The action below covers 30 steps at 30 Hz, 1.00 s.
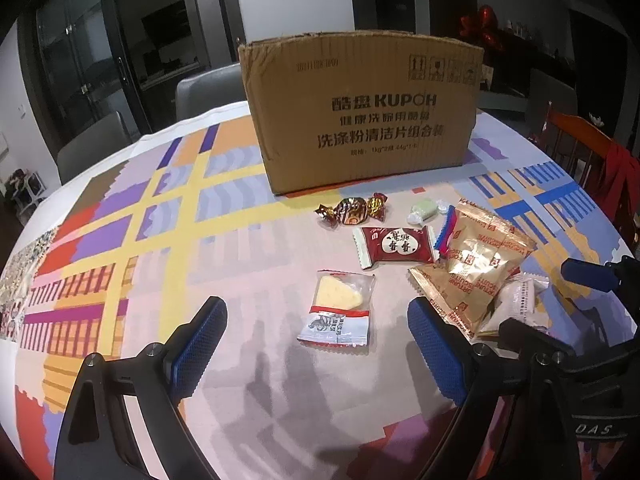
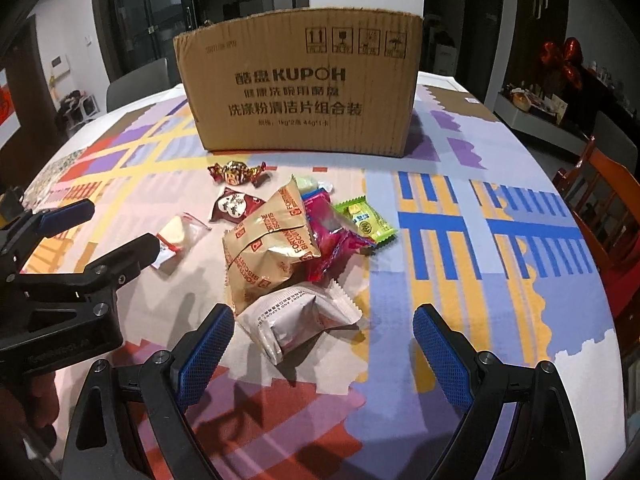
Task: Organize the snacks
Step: 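Grasp the cream bread pack with the left tool while the right tool grasps the white pastry pack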
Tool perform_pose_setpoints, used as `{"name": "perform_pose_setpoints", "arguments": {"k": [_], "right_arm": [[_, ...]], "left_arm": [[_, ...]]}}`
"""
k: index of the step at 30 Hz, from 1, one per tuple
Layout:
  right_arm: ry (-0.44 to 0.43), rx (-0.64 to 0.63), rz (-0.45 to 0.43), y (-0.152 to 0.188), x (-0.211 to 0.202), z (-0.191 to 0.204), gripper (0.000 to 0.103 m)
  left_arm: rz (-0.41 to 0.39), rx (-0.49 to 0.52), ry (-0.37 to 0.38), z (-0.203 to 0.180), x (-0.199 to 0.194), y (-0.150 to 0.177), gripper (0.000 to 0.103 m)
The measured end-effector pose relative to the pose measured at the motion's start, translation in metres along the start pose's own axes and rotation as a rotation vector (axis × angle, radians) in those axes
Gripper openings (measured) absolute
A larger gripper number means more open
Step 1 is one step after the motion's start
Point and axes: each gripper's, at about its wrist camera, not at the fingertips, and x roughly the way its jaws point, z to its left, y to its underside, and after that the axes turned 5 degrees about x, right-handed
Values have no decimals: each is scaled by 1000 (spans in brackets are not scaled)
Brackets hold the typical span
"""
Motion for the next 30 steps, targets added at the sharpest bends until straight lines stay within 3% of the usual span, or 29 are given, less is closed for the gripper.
{"name": "perform_pose_setpoints", "arguments": {"k": [10,19,25,27,30], "right_arm": [[-8,2,48,0,21,2,92],[-22,12,48,-3,29,-1,90],[-28,8,36,-6,29,-2,71],[-38,12,31,-8,29,-3,56],[-51,20,31,-9,28,-5,51]], "left_arm": [[53,-8,33,2,25,1,91],[91,-3,60,-2,42,1,80],[82,-23,85,-2,44,1,61],[80,-19,101,-5,43,0,47],[80,-5,92,-8,42,-2,39]]}}
